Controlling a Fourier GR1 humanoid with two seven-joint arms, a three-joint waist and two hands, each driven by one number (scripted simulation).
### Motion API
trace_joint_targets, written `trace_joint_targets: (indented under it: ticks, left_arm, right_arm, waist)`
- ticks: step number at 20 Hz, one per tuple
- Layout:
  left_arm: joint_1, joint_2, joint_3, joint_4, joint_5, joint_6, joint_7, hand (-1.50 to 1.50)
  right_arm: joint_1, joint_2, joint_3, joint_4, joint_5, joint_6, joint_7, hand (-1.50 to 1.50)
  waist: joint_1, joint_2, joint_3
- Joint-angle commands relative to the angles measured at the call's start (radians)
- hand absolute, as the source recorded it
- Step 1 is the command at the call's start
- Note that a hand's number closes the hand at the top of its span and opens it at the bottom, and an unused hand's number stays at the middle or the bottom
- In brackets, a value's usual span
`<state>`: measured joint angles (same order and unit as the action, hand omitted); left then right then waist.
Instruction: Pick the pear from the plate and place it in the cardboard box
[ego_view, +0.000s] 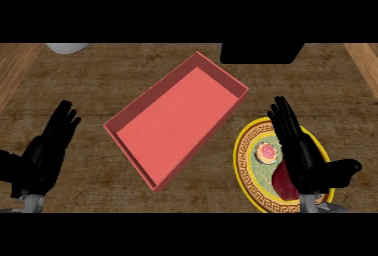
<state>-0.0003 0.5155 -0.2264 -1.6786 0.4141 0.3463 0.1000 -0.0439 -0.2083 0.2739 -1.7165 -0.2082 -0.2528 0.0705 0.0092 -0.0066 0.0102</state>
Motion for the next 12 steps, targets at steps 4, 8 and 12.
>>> trace_joint_targets:
  ticks: [4, 8, 12]
  left_arm:
    - [-0.123, 0.039, -0.056, 0.006, -0.092, -0.077, -0.024, 0.0]
    - [-0.105, 0.046, -0.116, -0.038, -0.118, -0.109, -0.036, 0.0]
    - [-0.111, 0.021, -0.181, -0.028, -0.147, -0.138, -0.049, 0.0]
  right_arm:
    - [0.134, 0.045, -0.052, 0.054, 0.06, -0.206, 0.119, -1.5]
    - [0.206, -0.191, -0.023, 0.18, 0.338, -0.229, 0.11, -1.5]
    - [0.29, -0.213, 0.044, 0.228, 0.574, -0.394, 0.182, -1.5]
  waist:
    - [-0.066, 0.012, -0.012]
    - [-0.079, 0.034, -0.037]
    - [-0.049, 0.013, -0.022]
